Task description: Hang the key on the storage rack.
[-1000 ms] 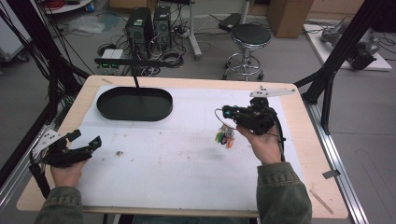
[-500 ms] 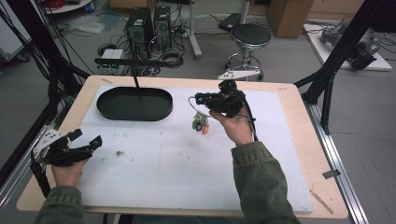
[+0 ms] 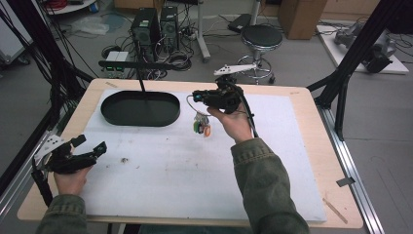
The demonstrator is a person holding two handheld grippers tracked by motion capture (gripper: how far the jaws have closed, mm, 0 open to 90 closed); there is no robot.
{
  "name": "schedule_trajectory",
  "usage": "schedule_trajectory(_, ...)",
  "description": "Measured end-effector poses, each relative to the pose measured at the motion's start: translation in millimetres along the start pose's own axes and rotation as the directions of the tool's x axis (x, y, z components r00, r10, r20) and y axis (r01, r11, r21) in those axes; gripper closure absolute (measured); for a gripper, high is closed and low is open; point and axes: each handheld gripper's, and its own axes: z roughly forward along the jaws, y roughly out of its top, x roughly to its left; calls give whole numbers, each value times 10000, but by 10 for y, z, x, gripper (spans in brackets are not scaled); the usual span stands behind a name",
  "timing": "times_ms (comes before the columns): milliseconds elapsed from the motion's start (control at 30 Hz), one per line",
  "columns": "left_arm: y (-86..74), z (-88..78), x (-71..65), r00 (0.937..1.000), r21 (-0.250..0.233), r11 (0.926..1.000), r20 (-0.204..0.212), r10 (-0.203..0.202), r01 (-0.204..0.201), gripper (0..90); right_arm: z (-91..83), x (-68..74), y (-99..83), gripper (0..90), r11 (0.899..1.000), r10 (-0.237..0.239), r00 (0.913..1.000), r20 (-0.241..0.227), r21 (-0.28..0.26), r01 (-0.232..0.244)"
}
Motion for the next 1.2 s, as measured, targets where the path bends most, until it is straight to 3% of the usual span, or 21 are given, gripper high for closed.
schedule_trajectory(300, -4, 14, -2, 10000, 61, 10000, 27, 7, -7, 39, 187, -34, 163, 843, 9998, 174, 9990, -413, -7, -175)
schedule_trajectory(800, -1, 3, 15, 9999, -67, 10000, -110, -48, 47, 39, 524, -13, 447, 843, 9996, 294, 9971, -698, 79, -289)
schedule_trajectory(1200, 9, -24, 34, 9994, -40, 9999, -331, -131, 130, 39, 742, -79, 634, 843, 9988, 393, 9975, -584, 308, -376)
